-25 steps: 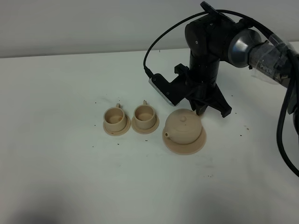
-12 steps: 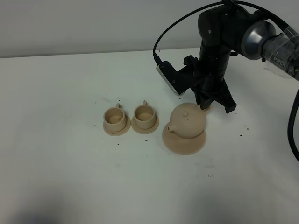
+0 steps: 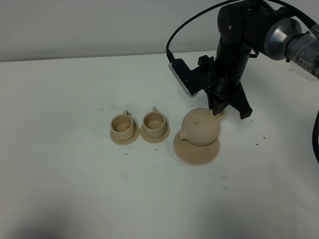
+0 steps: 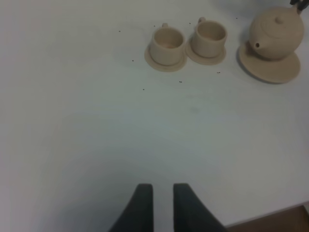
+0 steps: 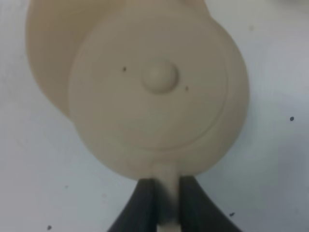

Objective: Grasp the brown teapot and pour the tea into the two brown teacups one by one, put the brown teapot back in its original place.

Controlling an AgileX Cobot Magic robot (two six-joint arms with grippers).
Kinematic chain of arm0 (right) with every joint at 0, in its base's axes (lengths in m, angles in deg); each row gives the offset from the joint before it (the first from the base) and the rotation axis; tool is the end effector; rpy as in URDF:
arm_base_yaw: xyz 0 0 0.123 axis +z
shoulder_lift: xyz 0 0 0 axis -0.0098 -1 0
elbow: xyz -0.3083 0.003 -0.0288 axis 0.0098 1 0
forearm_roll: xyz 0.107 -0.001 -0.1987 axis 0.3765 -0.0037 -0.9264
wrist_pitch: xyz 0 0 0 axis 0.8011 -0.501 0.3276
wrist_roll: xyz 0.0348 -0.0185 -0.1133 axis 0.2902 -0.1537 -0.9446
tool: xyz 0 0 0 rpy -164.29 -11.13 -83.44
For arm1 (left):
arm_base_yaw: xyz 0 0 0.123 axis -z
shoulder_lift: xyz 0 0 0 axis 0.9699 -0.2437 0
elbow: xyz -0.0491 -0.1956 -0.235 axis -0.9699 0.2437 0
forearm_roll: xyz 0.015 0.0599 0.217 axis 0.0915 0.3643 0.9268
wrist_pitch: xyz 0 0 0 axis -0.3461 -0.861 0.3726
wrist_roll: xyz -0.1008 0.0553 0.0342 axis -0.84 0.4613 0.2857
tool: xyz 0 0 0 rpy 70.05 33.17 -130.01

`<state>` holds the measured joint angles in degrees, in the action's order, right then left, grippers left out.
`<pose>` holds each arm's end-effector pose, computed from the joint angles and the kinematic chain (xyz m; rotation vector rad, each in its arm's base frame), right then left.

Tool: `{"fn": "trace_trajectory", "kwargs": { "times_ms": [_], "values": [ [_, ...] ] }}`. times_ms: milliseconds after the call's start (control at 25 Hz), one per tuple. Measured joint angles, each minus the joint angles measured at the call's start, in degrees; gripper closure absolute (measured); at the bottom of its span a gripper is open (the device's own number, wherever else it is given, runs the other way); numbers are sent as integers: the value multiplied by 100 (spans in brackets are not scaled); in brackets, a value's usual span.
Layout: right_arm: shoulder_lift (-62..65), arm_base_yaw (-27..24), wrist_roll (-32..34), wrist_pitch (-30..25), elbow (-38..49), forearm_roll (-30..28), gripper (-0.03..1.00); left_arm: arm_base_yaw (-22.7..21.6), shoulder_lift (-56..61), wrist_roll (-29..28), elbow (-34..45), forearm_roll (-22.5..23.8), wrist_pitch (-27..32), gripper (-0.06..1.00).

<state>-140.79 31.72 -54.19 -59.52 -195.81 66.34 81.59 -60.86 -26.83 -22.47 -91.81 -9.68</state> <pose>0.3884 0.2483 0.1957 -2.6226 1.4078 0.0215 -0.0185 -0.0145 0.2577 0.2016 2.0783 -0.1931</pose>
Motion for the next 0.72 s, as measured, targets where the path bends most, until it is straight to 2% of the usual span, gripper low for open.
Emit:
{"fn": "trace_trajectory", "kwargs": {
  "times_ms": [720],
  "values": [
    [15,-27,-5,0,345,46,86,0,0,0,0,0,0,82]
  ]
}}
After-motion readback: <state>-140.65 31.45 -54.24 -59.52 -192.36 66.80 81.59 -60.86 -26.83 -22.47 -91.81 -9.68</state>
